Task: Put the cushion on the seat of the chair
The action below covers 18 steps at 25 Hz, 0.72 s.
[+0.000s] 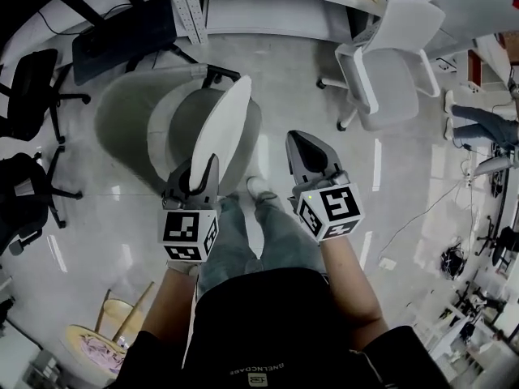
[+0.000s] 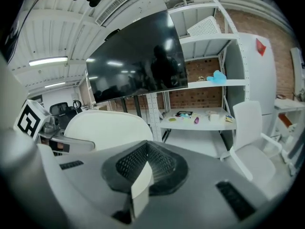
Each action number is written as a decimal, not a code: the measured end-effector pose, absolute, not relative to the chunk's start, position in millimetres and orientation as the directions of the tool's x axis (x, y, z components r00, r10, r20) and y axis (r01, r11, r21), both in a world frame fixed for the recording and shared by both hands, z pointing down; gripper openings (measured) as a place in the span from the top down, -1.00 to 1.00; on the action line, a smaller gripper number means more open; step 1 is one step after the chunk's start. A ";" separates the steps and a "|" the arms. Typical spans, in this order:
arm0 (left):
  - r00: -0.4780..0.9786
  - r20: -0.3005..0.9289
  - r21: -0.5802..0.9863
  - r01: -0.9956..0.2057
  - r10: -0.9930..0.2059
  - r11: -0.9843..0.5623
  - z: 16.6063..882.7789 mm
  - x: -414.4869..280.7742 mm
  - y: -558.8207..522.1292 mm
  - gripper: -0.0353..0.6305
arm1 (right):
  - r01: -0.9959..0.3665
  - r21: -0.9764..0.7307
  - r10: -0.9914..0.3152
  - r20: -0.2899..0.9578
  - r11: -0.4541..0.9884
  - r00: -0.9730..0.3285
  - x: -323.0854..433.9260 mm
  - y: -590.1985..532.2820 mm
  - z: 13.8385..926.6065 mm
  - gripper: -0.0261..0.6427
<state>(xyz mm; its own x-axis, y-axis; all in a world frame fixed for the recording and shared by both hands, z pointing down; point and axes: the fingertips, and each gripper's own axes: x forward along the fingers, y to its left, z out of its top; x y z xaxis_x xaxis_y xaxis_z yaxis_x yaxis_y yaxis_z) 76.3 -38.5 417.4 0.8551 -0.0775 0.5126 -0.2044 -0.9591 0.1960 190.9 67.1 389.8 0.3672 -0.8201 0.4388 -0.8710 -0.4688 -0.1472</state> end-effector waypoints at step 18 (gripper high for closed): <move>0.820 0.569 0.302 -0.140 0.061 -0.943 522.2 119.3 -6.1 0.72 | -0.817 -0.158 -0.730 0.563 -0.554 0.386 203.4 105.7 481.0 0.90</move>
<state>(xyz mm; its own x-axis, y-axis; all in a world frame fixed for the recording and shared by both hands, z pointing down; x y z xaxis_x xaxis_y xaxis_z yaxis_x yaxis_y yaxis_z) 119.3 -6.1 522.2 0.8200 0.0607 0.5692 -0.1396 -0.9431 0.3017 203.4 105.7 481.0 0.3860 -0.7305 0.5634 -0.8174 -0.5539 -0.1581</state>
